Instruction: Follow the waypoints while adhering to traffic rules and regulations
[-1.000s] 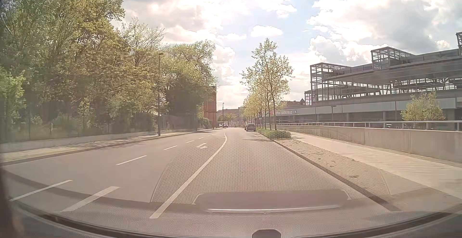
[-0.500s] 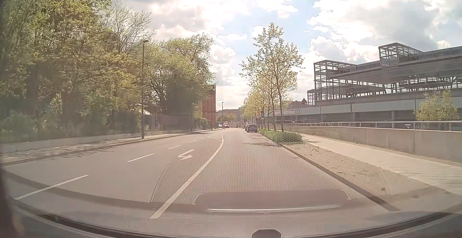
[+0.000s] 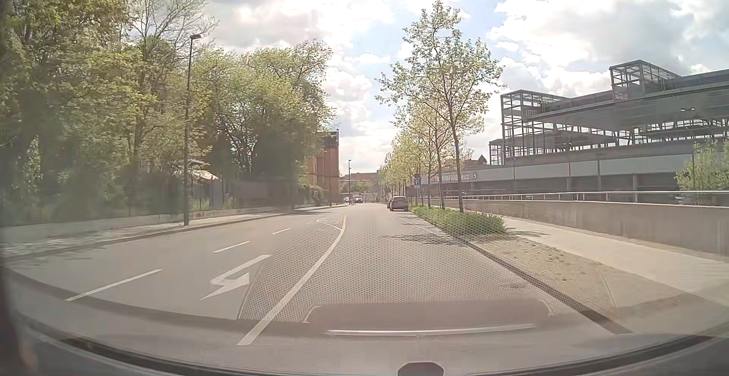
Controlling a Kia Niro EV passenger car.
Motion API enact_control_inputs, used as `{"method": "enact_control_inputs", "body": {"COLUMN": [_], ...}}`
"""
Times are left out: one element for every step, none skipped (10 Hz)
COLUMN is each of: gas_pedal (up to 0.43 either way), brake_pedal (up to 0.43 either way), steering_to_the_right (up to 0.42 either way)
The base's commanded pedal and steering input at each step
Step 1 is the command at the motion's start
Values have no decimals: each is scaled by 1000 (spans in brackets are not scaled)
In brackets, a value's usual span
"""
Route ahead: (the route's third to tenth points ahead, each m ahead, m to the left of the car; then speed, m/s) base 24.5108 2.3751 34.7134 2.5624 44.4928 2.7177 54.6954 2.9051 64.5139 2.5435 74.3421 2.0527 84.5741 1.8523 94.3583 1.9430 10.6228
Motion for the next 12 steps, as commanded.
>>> {"method": "enact_control_inputs", "body": {"gas_pedal": [311, 311, 311, 311, 311, 311, 299, 287, 287, 280, 268, 268], "brake_pedal": [18, 18, 18, 18, 18, 18, 18, 18, 24, 18, 18, 18], "steering_to_the_right": [-6, -7, -8, -10, -12, -14, -14, -14, -14, -16, -17, -17]}}
